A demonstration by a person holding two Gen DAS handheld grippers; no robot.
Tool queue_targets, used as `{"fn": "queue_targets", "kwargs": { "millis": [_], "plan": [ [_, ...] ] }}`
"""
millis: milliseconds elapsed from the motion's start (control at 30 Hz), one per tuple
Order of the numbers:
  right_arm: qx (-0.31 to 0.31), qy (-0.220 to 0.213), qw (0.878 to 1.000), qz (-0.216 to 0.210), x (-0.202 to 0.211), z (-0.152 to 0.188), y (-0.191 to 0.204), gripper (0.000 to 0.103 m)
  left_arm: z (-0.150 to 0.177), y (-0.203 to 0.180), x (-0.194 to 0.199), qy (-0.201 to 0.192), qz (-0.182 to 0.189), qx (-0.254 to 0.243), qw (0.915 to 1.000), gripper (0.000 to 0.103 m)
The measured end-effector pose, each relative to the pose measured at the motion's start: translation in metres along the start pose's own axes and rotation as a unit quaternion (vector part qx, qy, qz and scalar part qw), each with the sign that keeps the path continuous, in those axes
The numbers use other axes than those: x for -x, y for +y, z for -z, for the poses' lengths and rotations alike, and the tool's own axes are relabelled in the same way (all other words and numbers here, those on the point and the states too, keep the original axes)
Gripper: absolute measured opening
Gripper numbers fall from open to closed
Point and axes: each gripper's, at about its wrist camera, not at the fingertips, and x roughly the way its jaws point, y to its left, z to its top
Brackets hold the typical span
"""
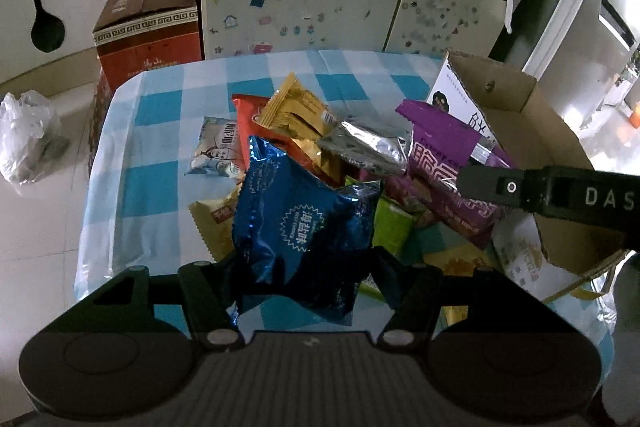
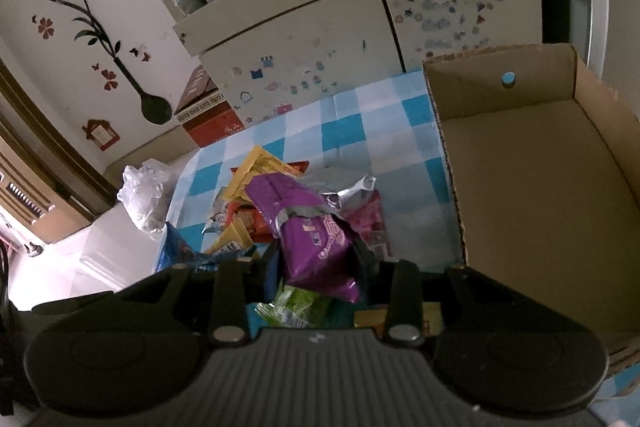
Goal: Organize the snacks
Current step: 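Carry both packets into the cardboard box and open both tools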
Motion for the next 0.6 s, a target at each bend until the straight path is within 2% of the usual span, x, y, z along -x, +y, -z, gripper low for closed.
{"fn": "queue_targets", "kwargs": {
  "millis": [333, 600],
  "plan": [
    [0.008, -0.024, 0.999, -0.021, 0.016, -0.006, 0.007, 0.035, -0.011, 0.000, 0.010, -0.041, -0.020, 0.005, 0.9989, 0.070],
    [0.016, -0.034, 0.999, -0.039, 0.023, -0.009, 0.017, 0.035, -0.020, 0.000, 0.010, -0.051, -0.017, 0.021, 0.9983, 0.070]
  ]
}}
